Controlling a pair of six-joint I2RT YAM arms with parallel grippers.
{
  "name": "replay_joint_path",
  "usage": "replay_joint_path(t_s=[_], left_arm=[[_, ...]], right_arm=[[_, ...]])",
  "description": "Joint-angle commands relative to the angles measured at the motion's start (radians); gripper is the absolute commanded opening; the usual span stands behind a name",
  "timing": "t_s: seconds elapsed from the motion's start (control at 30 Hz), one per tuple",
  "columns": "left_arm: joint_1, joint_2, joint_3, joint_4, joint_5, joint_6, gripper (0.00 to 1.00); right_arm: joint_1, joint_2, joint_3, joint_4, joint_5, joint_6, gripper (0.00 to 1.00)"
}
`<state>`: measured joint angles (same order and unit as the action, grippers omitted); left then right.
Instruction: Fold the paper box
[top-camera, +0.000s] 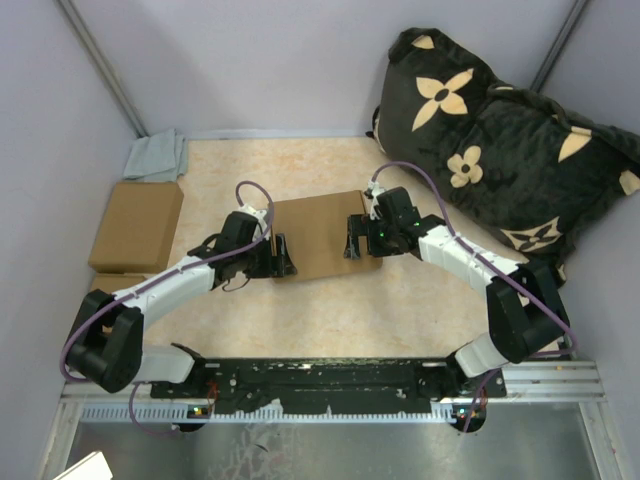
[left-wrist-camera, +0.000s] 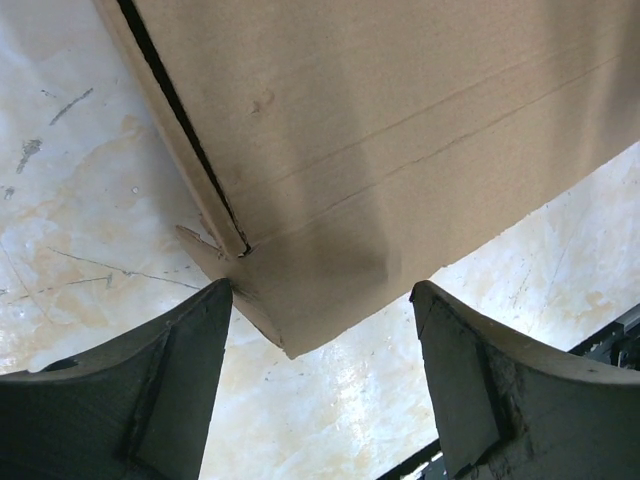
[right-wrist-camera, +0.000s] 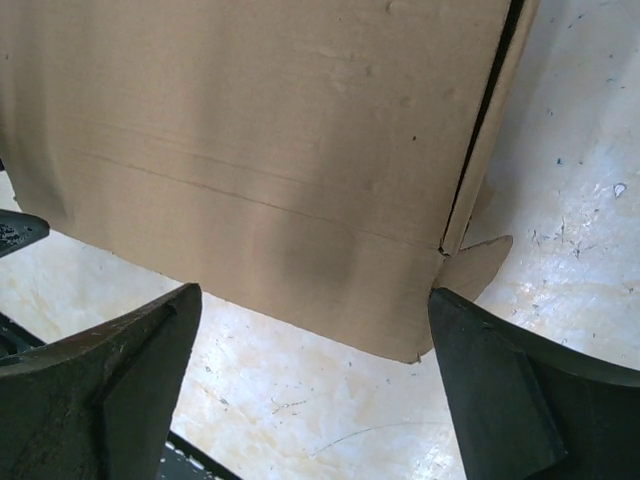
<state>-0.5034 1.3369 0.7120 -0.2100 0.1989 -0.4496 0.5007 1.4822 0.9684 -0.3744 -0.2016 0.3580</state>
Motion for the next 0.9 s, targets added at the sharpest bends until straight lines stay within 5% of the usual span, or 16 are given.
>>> replay_joint_path(t_s=[0.0, 0.87], left_arm=[[-0.006, -0.017, -0.015, 0.027, 0.038, -0.009, 0.79], [-0.009, -0.035, 0.114, -0.140, 0.125, -0.025, 0.75]], right_arm=[[0.002, -0.007, -0.021, 0.039, -0.047, -0.019, 0.96], [0.016, -0.105, -0.004, -0.087, -0.056, 0.012, 0.94]])
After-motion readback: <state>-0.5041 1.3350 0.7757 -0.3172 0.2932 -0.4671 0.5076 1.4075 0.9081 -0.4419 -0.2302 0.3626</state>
